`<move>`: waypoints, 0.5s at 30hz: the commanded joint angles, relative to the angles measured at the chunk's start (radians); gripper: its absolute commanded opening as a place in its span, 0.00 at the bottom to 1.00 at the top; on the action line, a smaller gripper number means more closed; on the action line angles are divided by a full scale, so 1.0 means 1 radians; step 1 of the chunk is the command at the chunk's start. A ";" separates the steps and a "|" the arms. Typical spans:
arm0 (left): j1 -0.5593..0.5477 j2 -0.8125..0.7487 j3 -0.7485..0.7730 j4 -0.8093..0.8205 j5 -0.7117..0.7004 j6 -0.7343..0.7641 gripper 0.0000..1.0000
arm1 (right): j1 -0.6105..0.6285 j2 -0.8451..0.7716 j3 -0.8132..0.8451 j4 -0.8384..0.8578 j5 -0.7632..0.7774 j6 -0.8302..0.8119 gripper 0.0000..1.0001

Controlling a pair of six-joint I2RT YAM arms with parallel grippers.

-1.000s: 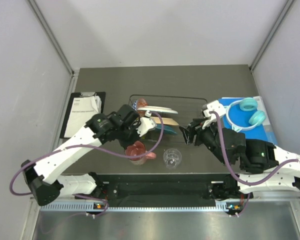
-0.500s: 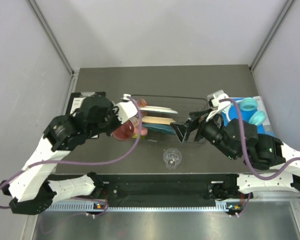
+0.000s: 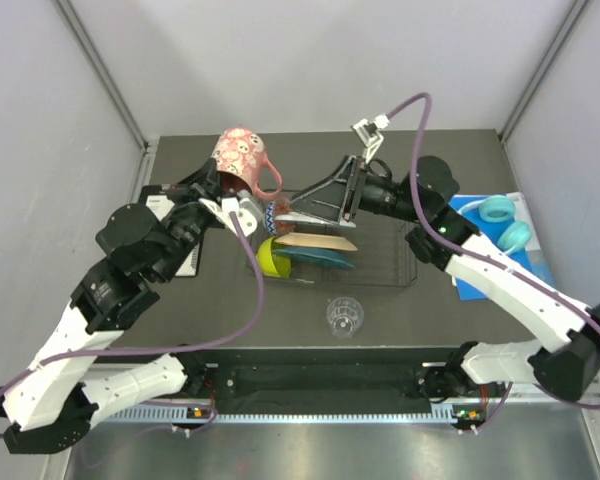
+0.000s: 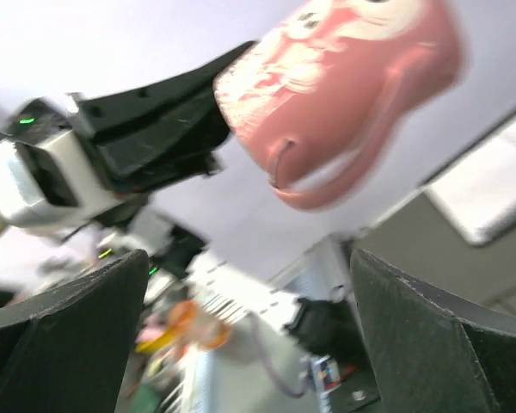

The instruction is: Load the mixed dishes into the dish rack

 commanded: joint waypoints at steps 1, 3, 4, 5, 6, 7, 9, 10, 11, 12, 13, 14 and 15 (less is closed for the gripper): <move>0.001 -0.078 -0.068 0.297 0.093 0.192 0.00 | -0.043 0.069 0.043 0.407 -0.448 0.290 1.00; 0.000 -0.109 -0.119 0.323 0.126 0.241 0.00 | -0.055 0.121 0.054 0.442 -0.523 0.337 1.00; 0.000 -0.120 -0.139 0.340 0.137 0.260 0.00 | -0.057 0.136 0.055 0.453 -0.540 0.353 1.00; 0.000 -0.137 -0.172 0.355 0.148 0.293 0.00 | -0.063 0.165 0.054 0.456 -0.567 0.362 1.00; 0.001 -0.143 -0.182 0.366 0.163 0.306 0.00 | -0.069 0.175 0.052 0.453 -0.577 0.362 1.00; 0.000 -0.144 -0.186 0.374 0.169 0.313 0.00 | -0.077 0.187 0.036 0.458 -0.580 0.362 1.00; 0.001 -0.143 -0.185 0.374 0.171 0.318 0.00 | -0.097 0.210 0.020 0.467 -0.598 0.360 1.00; 0.000 -0.141 -0.185 0.384 0.169 0.320 0.00 | -0.101 0.219 0.008 0.458 -0.604 0.354 1.00; 0.000 -0.138 -0.183 0.387 0.168 0.324 0.00 | -0.110 0.232 0.003 0.437 -0.607 0.339 1.00; 0.001 -0.135 -0.183 0.391 0.168 0.329 0.00 | -0.113 0.232 0.000 0.406 -0.616 0.293 1.00; 0.000 -0.134 -0.180 0.394 0.166 0.335 0.00 | -0.115 0.230 -0.012 0.372 -0.617 0.279 1.00; 0.000 -0.131 -0.177 0.394 0.166 0.338 0.00 | -0.121 0.232 -0.012 0.340 -0.617 0.261 1.00; 0.000 -0.131 -0.176 0.394 0.165 0.340 0.00 | -0.123 0.233 -0.008 0.309 -0.623 0.211 1.00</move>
